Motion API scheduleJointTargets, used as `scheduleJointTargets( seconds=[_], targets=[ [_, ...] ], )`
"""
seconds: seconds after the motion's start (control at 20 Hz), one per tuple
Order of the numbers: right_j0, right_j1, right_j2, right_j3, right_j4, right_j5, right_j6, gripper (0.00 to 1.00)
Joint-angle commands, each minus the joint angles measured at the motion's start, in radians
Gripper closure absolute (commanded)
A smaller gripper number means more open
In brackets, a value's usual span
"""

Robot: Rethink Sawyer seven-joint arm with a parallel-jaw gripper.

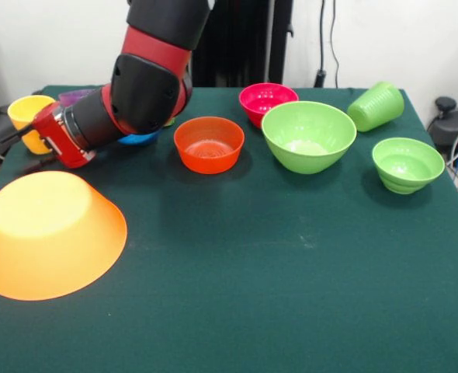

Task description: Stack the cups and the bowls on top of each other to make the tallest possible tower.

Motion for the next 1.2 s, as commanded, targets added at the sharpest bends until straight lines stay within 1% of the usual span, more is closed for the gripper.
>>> scheduleJointTargets(
  seconds=[0.05,0.35,0.55,1.0,1.2],
  targets=[
    [0.027,0.059,0.189,0.082,0.101,-0.194,0.132,0.00],
    [-0.016,-0.031,0.219,0.160,0.161,-0.243,0.012,0.00],
    [-0.039,-0.085,0.227,0.202,0.194,-0.258,-0.066,0.00],
    [-0.087,-0.200,0.255,0.287,0.249,-0.281,-0.197,0.00],
    [-0.110,-0.253,0.271,0.333,0.249,-0.308,-0.232,0.00]
  ],
)
